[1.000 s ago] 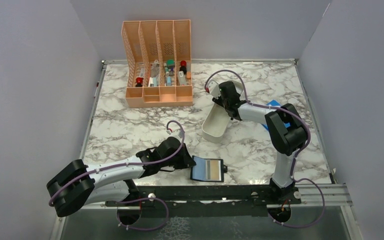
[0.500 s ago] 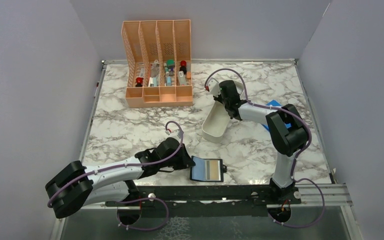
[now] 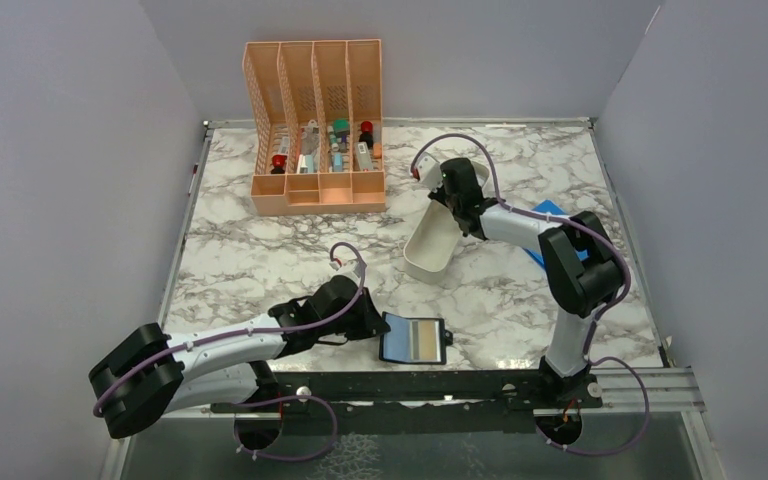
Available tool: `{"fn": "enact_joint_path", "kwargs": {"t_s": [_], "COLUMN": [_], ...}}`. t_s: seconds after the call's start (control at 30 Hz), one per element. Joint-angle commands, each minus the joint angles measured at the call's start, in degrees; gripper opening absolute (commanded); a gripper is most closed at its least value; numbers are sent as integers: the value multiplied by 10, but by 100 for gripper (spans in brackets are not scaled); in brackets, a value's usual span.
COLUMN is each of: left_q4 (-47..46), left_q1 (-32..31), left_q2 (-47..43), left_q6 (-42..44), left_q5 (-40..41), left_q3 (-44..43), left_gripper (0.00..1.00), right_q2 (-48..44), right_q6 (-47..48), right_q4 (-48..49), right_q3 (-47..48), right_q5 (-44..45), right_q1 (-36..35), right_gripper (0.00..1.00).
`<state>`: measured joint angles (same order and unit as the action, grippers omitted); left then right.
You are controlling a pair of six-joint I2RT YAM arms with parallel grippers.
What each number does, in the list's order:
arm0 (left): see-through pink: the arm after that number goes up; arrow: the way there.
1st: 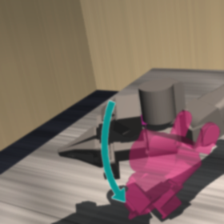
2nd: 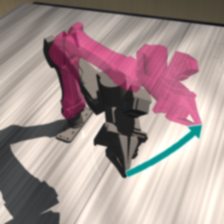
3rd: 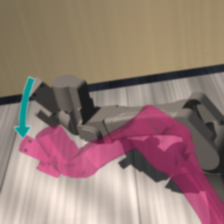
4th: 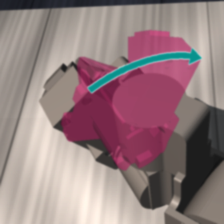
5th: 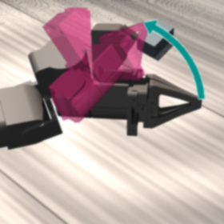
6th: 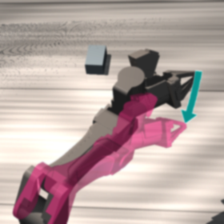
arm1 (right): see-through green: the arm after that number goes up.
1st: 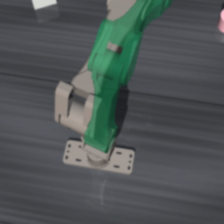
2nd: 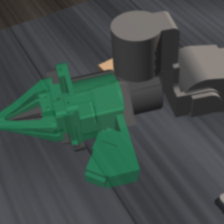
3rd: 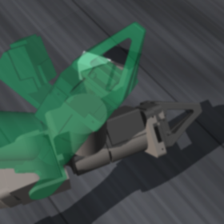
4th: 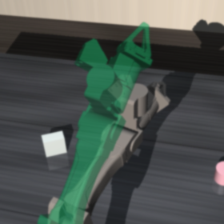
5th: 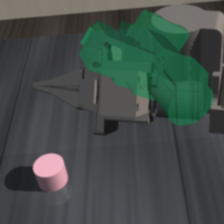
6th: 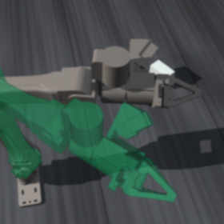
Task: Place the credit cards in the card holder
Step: Pick up the credit card from the storage box.
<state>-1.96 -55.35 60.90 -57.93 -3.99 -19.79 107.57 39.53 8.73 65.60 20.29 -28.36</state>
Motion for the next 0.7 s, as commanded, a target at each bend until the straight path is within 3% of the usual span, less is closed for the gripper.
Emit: {"fn": "enact_joint_path", "kwargs": {"t_s": [0.0,0.3,0.67], "left_q4": [-6,-12,-17], "left_q1": [0,0,-1], "left_q2": [2,6,26], "left_q6": [-2,-6,-4], "left_q5": [5,7,6], "left_q3": [5,7,-5], "left_gripper": [12,12,12], "right_q2": [-26,-52,-125], "right_q6": [-7,-63,-125], "right_q4": [-8,-85,-164], "right_q3": [20,33,28], "right_q5": [-2,-47,-118], "right_q1": [9,9,9], "right_gripper": [10,1,1]}}
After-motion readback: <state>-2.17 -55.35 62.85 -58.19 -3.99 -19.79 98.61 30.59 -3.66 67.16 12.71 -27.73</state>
